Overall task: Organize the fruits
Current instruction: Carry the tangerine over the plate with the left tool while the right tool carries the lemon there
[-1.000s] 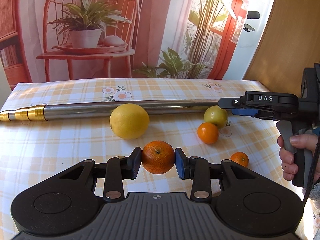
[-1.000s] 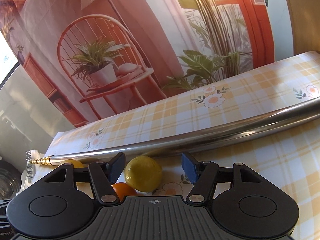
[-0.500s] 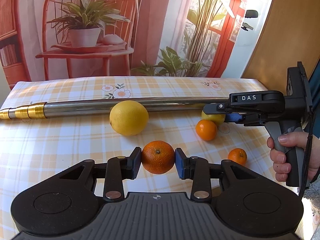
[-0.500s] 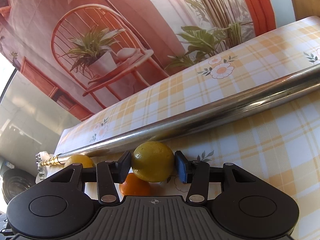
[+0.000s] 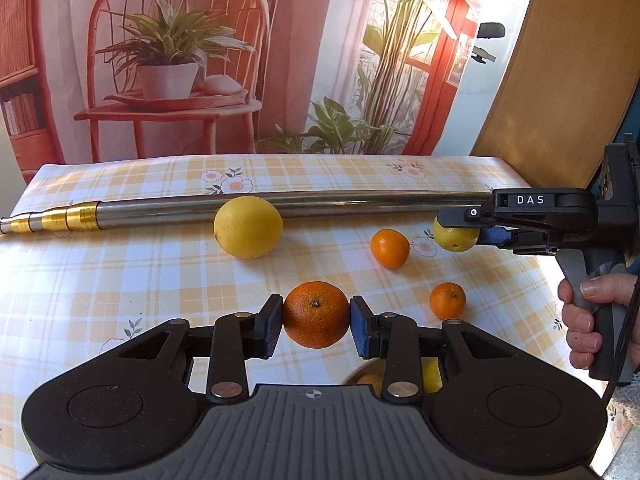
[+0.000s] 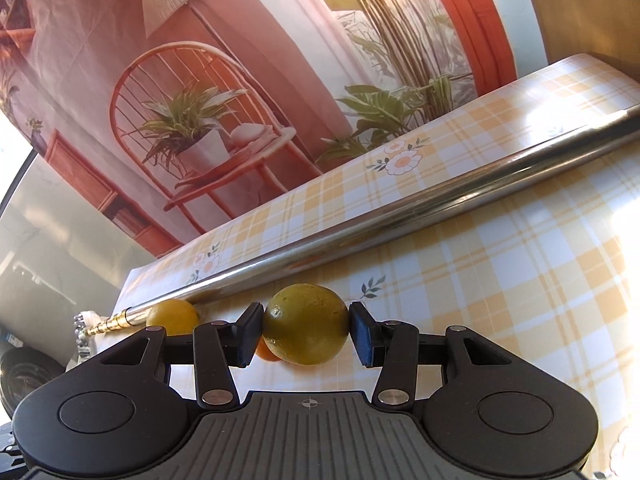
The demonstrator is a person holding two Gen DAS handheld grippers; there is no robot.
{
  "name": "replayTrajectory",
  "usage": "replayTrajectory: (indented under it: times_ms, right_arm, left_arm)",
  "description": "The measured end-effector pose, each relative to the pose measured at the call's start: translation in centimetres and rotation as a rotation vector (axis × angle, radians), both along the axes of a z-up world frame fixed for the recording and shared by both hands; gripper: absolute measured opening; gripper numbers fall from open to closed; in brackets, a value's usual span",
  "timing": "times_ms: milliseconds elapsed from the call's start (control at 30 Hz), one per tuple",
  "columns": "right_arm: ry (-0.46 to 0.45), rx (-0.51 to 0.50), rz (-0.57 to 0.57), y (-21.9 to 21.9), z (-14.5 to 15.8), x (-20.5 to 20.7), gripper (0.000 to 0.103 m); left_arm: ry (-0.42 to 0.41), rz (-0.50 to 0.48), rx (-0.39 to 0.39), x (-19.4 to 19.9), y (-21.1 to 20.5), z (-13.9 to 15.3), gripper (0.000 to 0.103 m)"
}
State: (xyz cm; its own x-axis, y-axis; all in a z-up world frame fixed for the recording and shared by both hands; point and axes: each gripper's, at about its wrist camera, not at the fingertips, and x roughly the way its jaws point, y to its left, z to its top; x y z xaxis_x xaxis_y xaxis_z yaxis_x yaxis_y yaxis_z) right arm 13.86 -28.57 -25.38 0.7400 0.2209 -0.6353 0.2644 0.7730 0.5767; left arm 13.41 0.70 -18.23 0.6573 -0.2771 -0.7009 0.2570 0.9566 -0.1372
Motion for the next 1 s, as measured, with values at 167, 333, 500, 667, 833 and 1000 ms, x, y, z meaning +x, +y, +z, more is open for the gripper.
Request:
replayTrajectory:
  times_ms: [167,333,500,667,833,1000]
  right_arm:
    - [-0.010,-0.060,0.027,1.4,1.4,-3.6,0.043]
    - [-0.039,-0.111,0.056,3.1,3.1,-6.9,0.043]
    - [-0.060,-0.134,0.074,4.5,4.6,-9.4,0.043]
    - [-0.072,-0.167,0.107,6.0,5.6,-11.6,0.043]
    - [-0.075,-0.179,0.133,7.4,5.8,-13.5,0.043]
    - [-0.073,-0.191,0.161,9.0,5.8,-15.2,0.043]
  left_arm:
    - [-0.009,-0.003,-0.005,-2.4,0.0,0.9,0.038]
    - [-0.021,-0.015,0.009,-5.0,0.1,1.6,0.038]
    - [-0.019,-0.005,0.006,-7.4,0.3,1.7,0.038]
    - [-0.005,-0.002,-0.010,-9.5,0.5,1.2,0.038]
    - [0.003,-0.018,0.009,-11.3,0.3,0.6,0.038]
    - [0.005,-0.024,0.014,-12.7,0.2,0.5,0.038]
